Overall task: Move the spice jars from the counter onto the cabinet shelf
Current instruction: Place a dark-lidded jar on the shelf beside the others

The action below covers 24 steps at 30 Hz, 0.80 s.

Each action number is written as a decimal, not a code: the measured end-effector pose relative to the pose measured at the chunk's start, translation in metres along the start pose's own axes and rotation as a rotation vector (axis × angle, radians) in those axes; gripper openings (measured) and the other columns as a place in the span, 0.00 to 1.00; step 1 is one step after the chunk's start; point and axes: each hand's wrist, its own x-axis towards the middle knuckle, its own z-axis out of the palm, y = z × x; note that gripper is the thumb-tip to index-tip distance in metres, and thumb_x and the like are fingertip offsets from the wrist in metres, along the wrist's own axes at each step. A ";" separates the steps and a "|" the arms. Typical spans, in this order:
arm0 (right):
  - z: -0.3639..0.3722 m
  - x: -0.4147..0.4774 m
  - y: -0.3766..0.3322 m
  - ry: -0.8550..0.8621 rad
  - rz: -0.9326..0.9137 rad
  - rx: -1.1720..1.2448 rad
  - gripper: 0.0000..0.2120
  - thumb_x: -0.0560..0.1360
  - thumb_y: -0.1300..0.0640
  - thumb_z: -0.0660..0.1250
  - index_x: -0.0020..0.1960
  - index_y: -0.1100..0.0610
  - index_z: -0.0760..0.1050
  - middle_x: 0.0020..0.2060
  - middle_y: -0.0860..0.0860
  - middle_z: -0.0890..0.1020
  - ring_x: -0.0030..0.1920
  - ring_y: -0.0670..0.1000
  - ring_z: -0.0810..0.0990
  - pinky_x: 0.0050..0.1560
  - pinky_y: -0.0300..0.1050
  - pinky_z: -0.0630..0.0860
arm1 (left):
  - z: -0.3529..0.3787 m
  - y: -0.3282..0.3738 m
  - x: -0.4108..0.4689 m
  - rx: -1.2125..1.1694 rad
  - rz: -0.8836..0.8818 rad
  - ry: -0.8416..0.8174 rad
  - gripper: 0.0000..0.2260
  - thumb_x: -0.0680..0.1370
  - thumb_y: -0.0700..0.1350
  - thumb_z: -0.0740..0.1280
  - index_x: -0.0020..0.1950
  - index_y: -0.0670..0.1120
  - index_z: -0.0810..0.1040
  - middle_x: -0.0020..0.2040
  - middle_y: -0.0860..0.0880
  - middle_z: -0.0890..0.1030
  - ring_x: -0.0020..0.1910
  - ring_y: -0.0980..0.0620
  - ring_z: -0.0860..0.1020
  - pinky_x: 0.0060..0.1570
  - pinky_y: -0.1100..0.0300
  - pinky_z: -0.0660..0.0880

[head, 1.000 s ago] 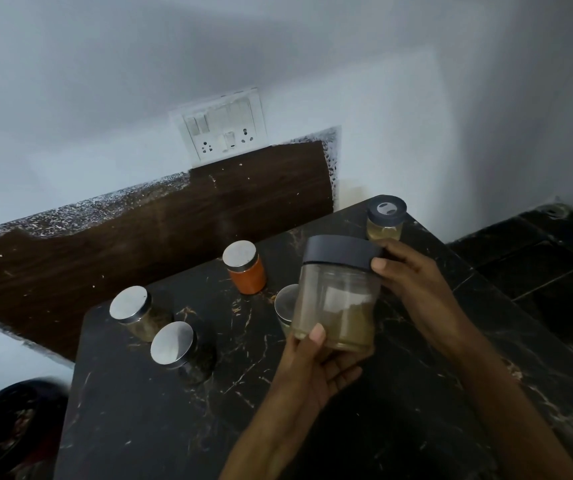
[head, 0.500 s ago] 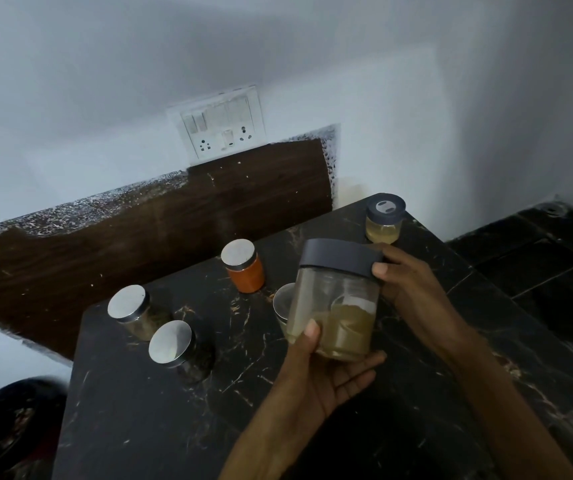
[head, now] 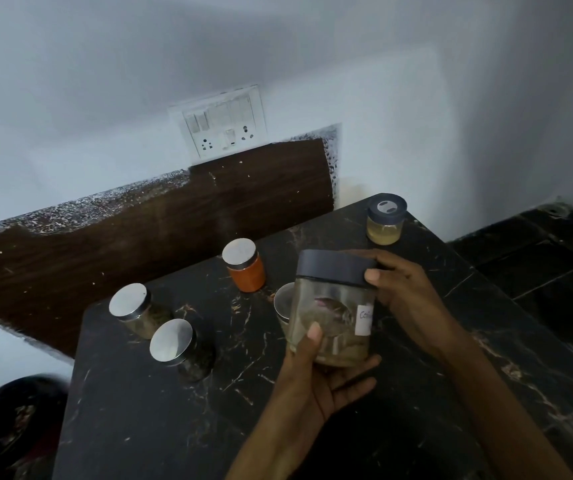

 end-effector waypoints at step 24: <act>0.009 -0.002 0.001 0.082 -0.001 -0.008 0.09 0.67 0.49 0.67 0.46 0.46 0.82 0.46 0.50 0.84 0.48 0.50 0.83 0.47 0.42 0.79 | 0.002 0.001 -0.006 -0.189 0.043 -0.173 0.46 0.44 0.53 0.83 0.61 0.49 0.75 0.55 0.34 0.80 0.48 0.36 0.82 0.37 0.53 0.81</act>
